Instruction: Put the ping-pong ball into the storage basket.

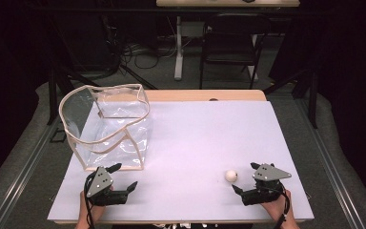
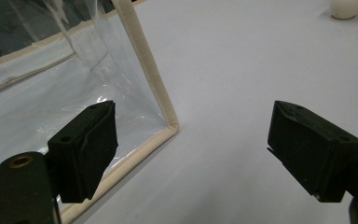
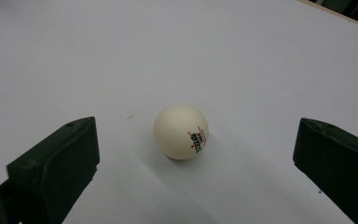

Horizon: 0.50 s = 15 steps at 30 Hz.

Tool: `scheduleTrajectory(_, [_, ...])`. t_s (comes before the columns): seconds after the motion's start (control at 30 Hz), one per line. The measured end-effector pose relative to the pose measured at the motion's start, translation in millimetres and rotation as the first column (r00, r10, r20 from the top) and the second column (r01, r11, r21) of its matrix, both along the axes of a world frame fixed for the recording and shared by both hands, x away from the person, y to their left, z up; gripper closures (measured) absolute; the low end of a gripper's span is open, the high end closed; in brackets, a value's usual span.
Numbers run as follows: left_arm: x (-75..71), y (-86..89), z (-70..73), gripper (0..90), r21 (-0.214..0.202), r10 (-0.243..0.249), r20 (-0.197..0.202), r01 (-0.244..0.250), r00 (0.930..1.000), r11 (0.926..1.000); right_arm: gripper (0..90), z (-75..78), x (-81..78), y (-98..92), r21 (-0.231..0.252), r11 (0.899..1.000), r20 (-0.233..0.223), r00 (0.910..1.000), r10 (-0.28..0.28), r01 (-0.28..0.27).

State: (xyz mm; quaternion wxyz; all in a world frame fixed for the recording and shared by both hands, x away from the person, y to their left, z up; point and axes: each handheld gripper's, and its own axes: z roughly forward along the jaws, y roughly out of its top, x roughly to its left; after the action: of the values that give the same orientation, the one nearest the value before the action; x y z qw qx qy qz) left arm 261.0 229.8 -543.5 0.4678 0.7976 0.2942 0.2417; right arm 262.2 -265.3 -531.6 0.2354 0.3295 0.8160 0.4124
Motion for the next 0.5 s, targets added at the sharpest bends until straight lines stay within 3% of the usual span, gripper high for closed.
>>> scheduleTrajectory(0.5, [1.0, -4.2, -2.5, 16.3, 0.02, -0.017, -0.009, 0.017, 0.9998, 0.9997, 0.3, 4.7, -0.6, 3.9, -0.007, 1.0, 0.003, 0.9999, -0.011, 0.011])
